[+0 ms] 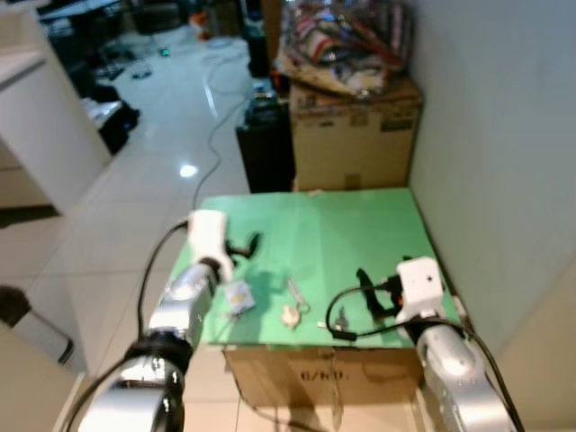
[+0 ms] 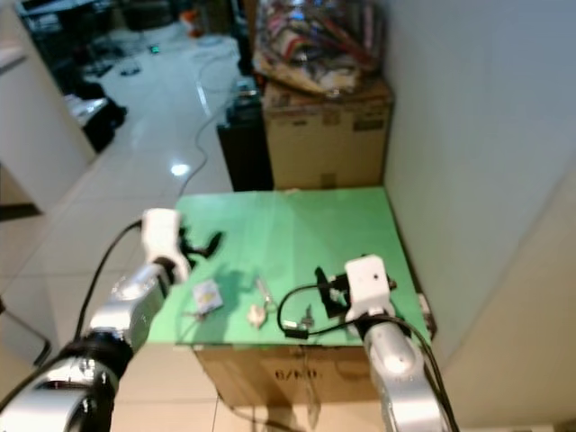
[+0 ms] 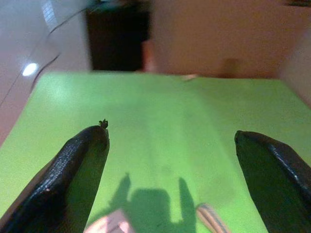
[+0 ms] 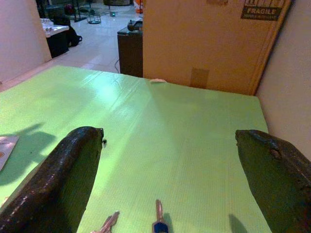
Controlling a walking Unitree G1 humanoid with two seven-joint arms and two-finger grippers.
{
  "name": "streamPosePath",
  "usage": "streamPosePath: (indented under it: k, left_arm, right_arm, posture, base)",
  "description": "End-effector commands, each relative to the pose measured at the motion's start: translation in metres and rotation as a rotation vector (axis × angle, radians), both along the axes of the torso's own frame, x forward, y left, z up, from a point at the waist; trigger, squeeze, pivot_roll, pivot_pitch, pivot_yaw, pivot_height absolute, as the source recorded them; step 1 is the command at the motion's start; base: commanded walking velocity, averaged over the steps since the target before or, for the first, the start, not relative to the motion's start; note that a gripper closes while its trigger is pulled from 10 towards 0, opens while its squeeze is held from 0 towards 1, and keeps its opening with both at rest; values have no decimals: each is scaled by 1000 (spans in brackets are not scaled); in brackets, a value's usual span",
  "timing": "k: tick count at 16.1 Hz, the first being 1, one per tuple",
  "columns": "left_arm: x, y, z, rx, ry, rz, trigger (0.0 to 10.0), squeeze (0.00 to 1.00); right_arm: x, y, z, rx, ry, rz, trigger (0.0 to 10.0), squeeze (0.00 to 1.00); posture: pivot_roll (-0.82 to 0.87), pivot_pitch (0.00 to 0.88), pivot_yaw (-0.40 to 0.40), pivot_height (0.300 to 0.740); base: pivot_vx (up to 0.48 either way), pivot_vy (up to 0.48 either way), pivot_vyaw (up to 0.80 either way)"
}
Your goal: Hang keys on a hook
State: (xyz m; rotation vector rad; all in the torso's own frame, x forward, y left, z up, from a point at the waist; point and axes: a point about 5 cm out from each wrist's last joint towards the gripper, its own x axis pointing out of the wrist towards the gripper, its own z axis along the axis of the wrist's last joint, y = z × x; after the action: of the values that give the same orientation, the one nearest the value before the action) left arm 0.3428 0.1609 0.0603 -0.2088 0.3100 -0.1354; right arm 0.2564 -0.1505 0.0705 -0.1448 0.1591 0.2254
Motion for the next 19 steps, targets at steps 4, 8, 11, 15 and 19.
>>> streamPosePath:
  k: [4,8,11,15,19]
  left_arm:
    - [-19,5,-30,27,92,66,10000,0]
    - [-46,-1,-53,131,72,-38,10000,0]
    - [-56,-1,-57,185,39,-44,10000,0]
    - [-70,-4,-69,210,64,-52,10000,0]
    - [-63,-20,-68,216,82,-104,10000,0]
  right_arm:
    - [-4,9,5,-28,2,78,10000,0]
    - [2,26,8,-14,4,169,10000,0]
    - [3,35,7,-9,19,219,10000,0]
    - [2,47,4,2,33,270,10000,0]
    - [3,52,3,9,38,286,10000,0]
  posture:
    - [-287,46,144,740]
    - [-278,55,121,740]
    - [-265,58,117,740]
    - [-255,58,112,740]
    - [-263,58,118,740]
  base:
    - [0,0,0]
    - [0,0,0]
    - [0,0,0]
    - [0,0,0]
    - [0,0,0]
